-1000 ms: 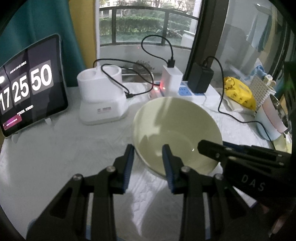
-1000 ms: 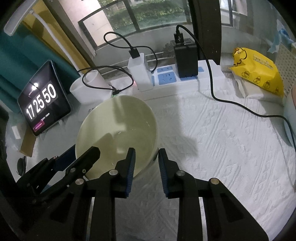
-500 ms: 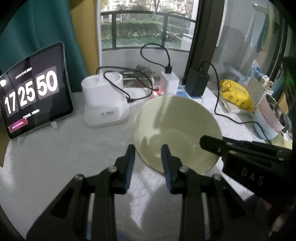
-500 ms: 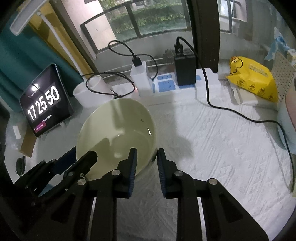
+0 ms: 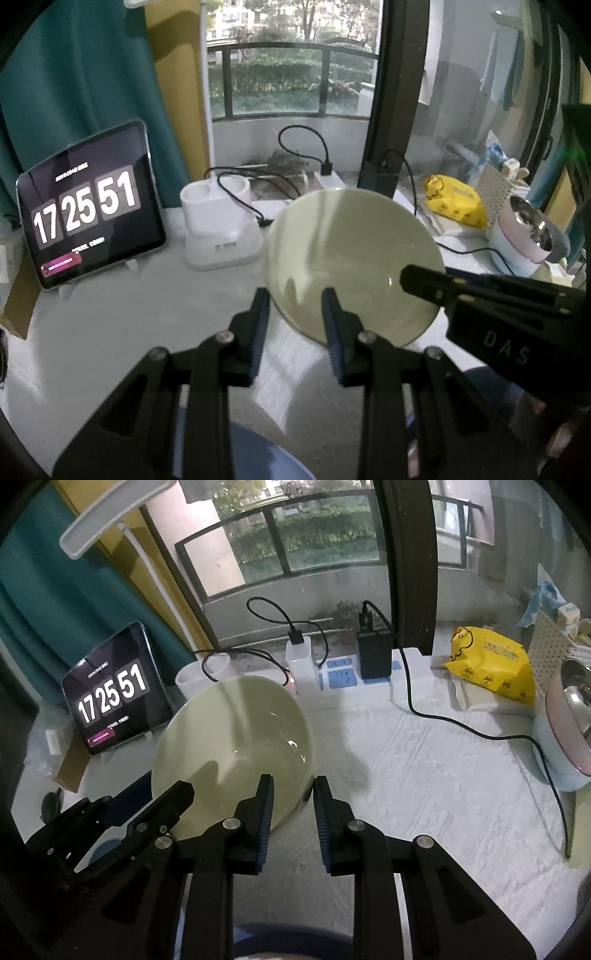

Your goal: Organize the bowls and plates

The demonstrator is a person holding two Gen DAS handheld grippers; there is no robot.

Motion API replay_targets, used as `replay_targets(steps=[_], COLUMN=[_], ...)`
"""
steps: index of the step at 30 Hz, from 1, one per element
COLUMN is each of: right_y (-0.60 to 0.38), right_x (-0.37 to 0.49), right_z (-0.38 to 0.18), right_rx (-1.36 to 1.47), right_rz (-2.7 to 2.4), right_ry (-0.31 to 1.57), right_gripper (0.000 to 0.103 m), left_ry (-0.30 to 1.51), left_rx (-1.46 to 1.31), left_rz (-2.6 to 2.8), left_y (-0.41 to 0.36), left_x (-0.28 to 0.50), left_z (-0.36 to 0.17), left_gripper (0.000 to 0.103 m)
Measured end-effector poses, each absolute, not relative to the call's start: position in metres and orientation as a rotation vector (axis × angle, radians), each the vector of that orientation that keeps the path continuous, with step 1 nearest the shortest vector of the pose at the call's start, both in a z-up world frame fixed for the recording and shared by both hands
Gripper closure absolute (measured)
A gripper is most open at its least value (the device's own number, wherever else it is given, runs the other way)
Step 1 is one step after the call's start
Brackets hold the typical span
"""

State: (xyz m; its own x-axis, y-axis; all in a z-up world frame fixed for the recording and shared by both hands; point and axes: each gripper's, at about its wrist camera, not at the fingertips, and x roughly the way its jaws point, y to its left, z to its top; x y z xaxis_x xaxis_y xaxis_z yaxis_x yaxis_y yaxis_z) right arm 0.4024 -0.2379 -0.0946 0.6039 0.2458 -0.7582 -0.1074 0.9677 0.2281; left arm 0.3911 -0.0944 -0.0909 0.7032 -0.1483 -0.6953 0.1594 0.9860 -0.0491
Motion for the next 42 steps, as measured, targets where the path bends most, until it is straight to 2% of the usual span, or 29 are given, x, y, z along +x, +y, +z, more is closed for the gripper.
replay_targets(steps=[25,42], right_y=[-0.248,-0.267], right_x=[0.332,0.284], right_z=[-0.045,-0.042], right_rx=[0.161,0.186], right_rz=[0.192,0.185], right_ry=[0.810,0.801], right_gripper=[0.080,0.080], left_ry=[0.681,0.670], left_rx=[0.029,0.062], left_rz=[-0.204,-0.219], left_y=[-0.102,-0.118], left_x=[0.323,0.278], left_z=[-0.045,-0.039], left_gripper=[0.073,0.073])
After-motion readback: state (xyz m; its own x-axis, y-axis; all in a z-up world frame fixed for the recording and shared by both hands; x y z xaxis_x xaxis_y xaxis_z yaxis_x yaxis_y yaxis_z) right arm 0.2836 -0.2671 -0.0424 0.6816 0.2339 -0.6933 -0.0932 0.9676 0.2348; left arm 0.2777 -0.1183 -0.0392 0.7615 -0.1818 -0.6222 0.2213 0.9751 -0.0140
